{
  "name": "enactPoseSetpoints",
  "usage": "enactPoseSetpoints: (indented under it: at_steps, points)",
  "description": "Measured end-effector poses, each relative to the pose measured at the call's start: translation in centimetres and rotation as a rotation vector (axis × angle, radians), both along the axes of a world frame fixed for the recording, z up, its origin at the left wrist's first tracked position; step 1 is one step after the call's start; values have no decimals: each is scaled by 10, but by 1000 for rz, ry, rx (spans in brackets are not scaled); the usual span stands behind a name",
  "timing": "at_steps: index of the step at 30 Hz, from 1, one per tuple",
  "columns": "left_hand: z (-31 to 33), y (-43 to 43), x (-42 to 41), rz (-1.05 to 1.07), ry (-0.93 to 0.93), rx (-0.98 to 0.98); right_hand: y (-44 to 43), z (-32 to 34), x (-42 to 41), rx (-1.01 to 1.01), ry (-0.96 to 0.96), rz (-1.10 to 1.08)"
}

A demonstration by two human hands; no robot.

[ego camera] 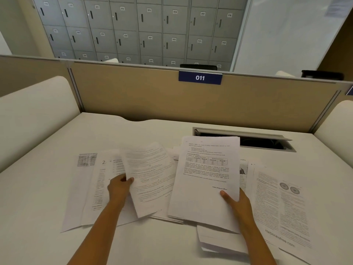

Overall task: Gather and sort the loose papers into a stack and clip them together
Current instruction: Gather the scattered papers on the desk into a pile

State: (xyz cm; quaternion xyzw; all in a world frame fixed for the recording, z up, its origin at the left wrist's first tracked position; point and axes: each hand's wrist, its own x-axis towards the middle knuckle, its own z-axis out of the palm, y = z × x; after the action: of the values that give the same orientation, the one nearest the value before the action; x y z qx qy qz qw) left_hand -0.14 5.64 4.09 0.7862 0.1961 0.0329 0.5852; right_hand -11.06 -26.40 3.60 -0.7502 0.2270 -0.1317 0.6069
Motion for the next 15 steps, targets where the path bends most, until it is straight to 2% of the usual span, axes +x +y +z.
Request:
enactPoseSetpoints:
  at_steps: [3, 7, 12, 15]
  points:
    - [5, -1, -5, -96, -48, -77, -3, -1, -1, 78, -22, -45]
    - [7, -14, -8, -133, -29, 32, -6, -2, 0, 133, -49, -80]
    - [5, -8, -7, 140, -78, 164, -9, -6, -2, 175, -45, -74]
    - [-2, 8, -2, 290, 10, 303, -11, -7, -2, 188, -50, -63]
